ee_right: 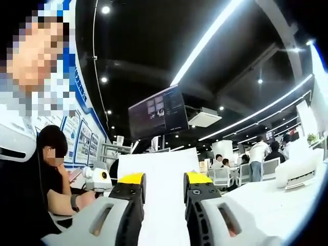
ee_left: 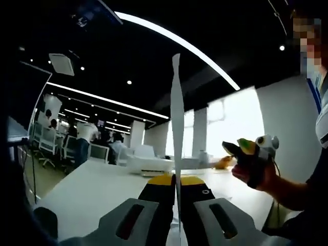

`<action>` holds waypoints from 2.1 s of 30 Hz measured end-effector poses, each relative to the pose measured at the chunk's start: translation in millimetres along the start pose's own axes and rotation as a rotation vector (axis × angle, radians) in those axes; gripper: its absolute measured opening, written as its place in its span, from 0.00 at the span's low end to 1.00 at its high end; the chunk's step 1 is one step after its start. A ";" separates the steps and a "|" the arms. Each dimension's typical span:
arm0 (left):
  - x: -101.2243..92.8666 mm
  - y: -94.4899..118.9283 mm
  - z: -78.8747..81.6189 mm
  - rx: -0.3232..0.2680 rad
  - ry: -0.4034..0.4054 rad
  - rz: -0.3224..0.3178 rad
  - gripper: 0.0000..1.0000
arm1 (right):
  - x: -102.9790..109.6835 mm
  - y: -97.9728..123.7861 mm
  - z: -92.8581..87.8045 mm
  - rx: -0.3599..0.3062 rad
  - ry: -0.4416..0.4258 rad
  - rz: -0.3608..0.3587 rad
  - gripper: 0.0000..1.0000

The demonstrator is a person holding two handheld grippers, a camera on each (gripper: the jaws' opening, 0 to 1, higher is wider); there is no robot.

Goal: Organize the stack of printing papers by aligning and flattening the scattered papers on the table

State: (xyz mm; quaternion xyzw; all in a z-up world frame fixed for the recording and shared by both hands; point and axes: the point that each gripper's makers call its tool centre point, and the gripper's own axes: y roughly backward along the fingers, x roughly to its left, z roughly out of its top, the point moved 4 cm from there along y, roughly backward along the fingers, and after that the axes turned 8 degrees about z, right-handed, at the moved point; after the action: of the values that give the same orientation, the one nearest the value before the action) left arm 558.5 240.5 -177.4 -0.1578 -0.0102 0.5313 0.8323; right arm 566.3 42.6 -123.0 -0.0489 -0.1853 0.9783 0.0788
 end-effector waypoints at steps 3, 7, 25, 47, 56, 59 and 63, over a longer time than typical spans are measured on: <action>10.7 2.0 -0.7 -0.010 0.023 0.038 0.06 | -0.9 0.1 -0.9 0.004 0.001 -0.003 0.25; 26.0 5.2 -3.6 -0.025 0.073 0.090 0.06 | -1.6 0.7 -1.7 0.006 -0.001 -0.006 0.25; 76.6 17.9 -46.7 -0.034 0.418 0.226 0.06 | -1.8 2.0 -8.6 0.025 -0.015 -0.010 0.25; 80.7 3.0 -68.1 -0.037 0.063 0.317 0.06 | -26.6 43.4 -44.4 0.130 0.030 -0.150 0.25; 84.7 8.0 -63.8 -0.069 0.085 0.294 0.06 | -59.3 104.1 -75.3 0.163 0.135 -0.380 0.25; 88.2 10.2 -62.6 -0.080 0.112 0.302 0.06 | -64.1 117.1 -78.2 0.161 0.110 -0.416 0.25; 88.7 10.7 -62.2 -0.086 0.120 0.301 0.06 | -66.4 127.9 -75.1 0.121 0.075 -0.443 0.26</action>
State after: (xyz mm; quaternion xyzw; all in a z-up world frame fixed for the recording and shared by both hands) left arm 599.2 307.7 -252.7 -0.2244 0.0406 0.6387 0.7349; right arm 623.6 -59.7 -235.6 -0.0384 -0.1295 0.9439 0.3014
